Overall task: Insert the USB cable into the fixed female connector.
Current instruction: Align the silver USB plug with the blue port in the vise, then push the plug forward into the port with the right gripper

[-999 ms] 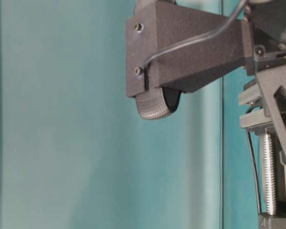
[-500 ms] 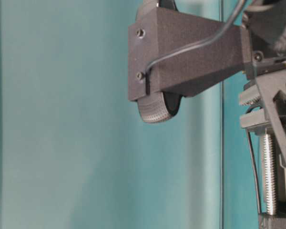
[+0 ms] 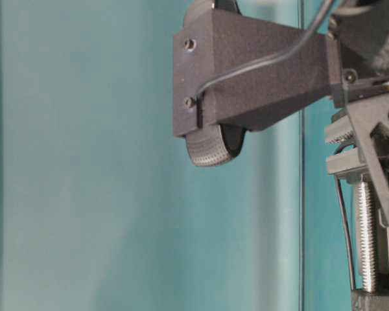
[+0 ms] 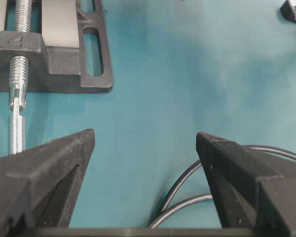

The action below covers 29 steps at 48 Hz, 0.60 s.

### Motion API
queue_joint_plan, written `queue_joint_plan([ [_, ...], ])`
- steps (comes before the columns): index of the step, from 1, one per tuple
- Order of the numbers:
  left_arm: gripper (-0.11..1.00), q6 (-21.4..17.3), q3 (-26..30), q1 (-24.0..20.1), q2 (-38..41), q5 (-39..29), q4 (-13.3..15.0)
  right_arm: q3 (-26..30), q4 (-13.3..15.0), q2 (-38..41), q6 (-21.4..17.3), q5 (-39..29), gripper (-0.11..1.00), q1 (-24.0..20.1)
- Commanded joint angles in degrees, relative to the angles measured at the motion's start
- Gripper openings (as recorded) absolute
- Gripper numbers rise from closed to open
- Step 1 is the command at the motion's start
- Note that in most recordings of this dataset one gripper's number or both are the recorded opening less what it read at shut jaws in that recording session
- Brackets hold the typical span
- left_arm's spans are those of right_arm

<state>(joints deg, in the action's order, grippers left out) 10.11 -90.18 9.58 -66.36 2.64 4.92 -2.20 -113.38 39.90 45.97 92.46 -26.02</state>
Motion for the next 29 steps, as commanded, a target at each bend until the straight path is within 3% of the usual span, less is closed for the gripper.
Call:
queue_joint_plan([
  [1, 0.99, 0.70, 0.70, 0.18, 0.44, 0.44, -0.26, 1.05, 0.18, -1.67, 0.09, 0.70, 0.19, 0.35],
  [29, 0.99, 0.70, 0.70, 0.18, 0.44, 0.44, -0.26, 1.67, 0.26, -1.85, 0.26, 0.88, 0.19, 0.09],
])
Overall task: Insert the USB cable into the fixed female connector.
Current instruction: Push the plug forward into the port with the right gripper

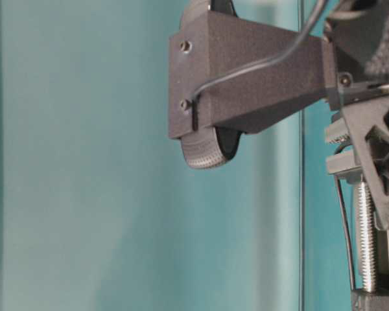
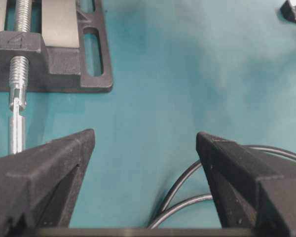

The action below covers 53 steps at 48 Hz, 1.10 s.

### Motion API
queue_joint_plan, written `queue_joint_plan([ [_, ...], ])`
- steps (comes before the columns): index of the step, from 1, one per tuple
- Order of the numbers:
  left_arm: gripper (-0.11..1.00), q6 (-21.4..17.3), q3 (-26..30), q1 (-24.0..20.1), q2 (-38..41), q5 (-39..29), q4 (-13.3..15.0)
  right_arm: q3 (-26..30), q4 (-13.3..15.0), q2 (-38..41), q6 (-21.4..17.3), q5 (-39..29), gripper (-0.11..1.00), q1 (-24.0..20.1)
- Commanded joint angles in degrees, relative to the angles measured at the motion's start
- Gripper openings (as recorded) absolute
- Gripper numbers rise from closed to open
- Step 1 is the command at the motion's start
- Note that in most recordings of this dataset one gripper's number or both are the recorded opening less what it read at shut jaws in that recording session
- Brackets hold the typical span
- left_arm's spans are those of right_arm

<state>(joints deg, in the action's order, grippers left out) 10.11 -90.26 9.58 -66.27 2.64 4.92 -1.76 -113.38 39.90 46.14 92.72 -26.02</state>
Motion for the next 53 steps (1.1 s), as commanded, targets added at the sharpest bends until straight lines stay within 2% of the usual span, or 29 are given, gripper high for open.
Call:
queue_joint_plan([
  [1, 0.99, 0.70, 0.79, 0.18, 0.35, 0.44, -0.26, 1.23, 0.26, -1.85, 0.09, 0.62, 0.19, 0.09],
  [40, 0.99, 0.70, 0.79, 0.18, 0.35, 0.44, -0.26, -0.26, 0.18, -3.08, -0.09, 0.26, 0.19, 1.23],
  [53, 0.99, 0.70, 0.79, 0.18, 0.44, 0.44, -0.26, 0.26, 1.41, -3.16, 0.09, 0.26, 0.19, 2.55],
])
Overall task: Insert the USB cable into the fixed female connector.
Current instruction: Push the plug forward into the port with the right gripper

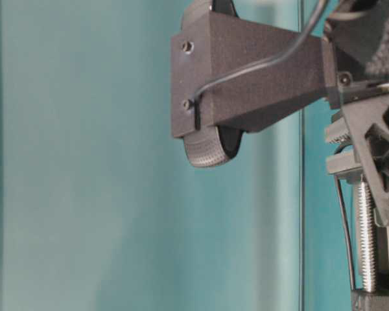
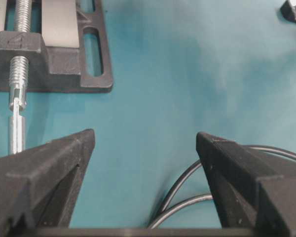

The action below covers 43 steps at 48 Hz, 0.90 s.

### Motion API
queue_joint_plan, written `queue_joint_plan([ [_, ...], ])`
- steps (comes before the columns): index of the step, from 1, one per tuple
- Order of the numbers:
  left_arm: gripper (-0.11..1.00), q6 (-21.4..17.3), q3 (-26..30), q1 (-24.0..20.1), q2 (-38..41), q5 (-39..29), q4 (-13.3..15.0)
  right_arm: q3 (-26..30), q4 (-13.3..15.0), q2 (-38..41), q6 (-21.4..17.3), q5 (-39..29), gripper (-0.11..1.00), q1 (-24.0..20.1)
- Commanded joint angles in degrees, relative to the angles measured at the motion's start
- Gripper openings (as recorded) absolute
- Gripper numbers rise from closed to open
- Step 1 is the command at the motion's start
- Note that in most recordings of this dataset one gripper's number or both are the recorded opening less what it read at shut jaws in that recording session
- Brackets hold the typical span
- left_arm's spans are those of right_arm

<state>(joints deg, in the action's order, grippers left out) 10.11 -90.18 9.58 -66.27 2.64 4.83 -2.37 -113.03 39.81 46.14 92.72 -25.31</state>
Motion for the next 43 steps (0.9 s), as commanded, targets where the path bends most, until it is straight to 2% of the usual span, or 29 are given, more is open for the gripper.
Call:
queue_joint_plan([
  [1, 0.99, 0.70, 0.70, 0.18, 0.35, 0.44, -0.18, 0.88, 1.14, -3.08, 0.09, 0.26, 0.19, 2.02],
  [29, 0.99, 0.70, 0.70, 0.18, 0.35, 0.44, -0.18, 0.00, 1.67, -4.92, 0.88, 0.26, 0.19, 6.86],
  [43, 0.99, 0.70, 0.70, 0.18, 0.35, 0.44, -0.18, -1.14, 2.81, -5.19, 0.97, 0.26, 0.19, 8.96],
])
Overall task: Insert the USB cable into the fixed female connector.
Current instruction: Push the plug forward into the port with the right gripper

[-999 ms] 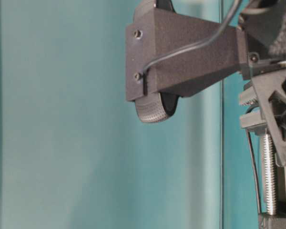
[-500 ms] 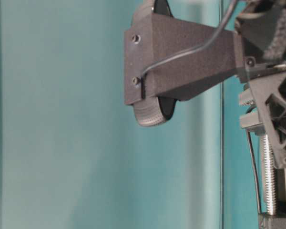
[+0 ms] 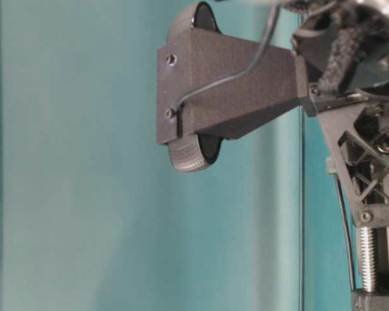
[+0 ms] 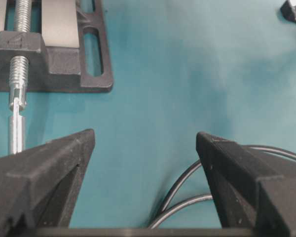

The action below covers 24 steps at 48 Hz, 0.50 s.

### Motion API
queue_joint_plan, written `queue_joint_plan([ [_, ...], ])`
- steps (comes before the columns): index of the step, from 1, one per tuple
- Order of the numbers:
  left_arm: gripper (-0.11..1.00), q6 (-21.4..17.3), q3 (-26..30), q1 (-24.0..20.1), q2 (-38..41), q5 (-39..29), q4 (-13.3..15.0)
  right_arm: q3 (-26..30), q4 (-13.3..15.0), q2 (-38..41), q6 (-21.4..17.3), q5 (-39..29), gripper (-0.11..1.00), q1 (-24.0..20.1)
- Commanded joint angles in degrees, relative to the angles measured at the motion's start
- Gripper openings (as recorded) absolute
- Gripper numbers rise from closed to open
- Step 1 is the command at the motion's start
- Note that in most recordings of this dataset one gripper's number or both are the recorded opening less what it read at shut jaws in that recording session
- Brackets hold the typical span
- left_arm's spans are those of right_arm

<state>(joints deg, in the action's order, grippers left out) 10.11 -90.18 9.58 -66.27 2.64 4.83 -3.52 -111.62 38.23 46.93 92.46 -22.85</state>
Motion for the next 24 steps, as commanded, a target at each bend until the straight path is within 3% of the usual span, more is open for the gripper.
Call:
queue_joint_plan([
  [1, 0.99, 0.70, 0.70, 0.18, 0.44, 0.44, -0.18, -0.09, 1.41, -3.60, 0.18, 0.53, 0.19, 6.68],
  [24, 0.99, 0.70, 0.70, 0.18, 0.44, 0.44, -0.18, -2.72, 2.37, -4.48, 0.35, -0.18, 0.19, 9.93],
])
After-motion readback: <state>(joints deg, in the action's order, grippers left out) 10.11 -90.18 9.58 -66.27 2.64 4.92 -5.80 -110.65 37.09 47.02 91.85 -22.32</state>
